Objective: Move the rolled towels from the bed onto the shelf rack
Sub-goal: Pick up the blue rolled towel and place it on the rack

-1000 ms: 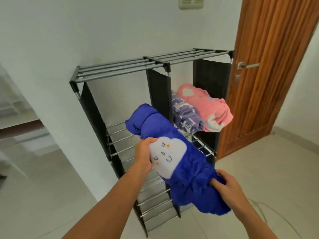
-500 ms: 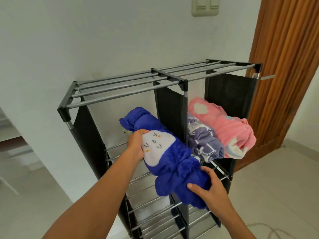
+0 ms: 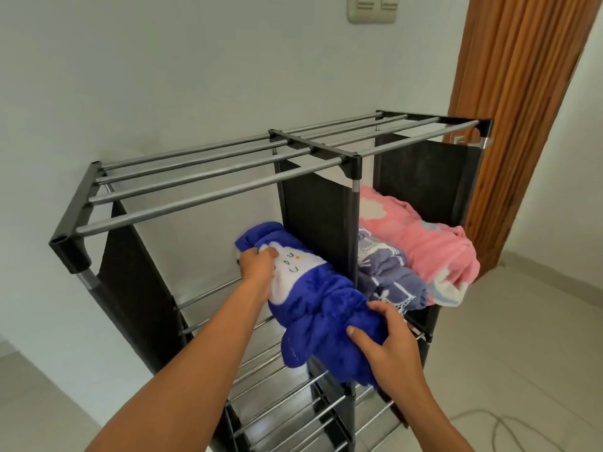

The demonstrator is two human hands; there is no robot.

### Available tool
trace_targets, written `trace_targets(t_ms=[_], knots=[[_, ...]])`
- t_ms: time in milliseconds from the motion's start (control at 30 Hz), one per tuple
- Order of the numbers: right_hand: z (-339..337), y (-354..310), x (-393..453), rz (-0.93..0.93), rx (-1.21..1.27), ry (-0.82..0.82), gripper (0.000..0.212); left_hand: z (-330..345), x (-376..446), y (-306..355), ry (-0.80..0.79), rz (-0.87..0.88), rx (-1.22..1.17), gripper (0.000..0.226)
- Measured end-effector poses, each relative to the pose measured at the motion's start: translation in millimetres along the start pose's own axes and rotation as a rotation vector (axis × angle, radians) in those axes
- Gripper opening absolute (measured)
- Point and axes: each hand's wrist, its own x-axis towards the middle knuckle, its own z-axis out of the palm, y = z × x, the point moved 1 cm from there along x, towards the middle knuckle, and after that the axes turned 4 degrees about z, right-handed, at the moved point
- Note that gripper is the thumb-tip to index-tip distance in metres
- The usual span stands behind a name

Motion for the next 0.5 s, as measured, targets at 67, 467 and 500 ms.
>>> trace_targets(t_ms=[67,467,500], knots=[[4.1,11.7,1.6,0.044,-0.066,-0.001,0.041,0.4,-0.3,-12.6,-0.004,0.042,0.153,0.029],[16.2,43.8,-9.3,0.223,-0.217,-0.019,0.047,-3.5,-15.2,-33.9,0.009,0.27,0.695,0.047],[14.5,45.5,-11.3,0.239,-0.215,-0.009,0.051,-1.8,-23.2,-32.8,0.023,0.321,0.731,0.051]])
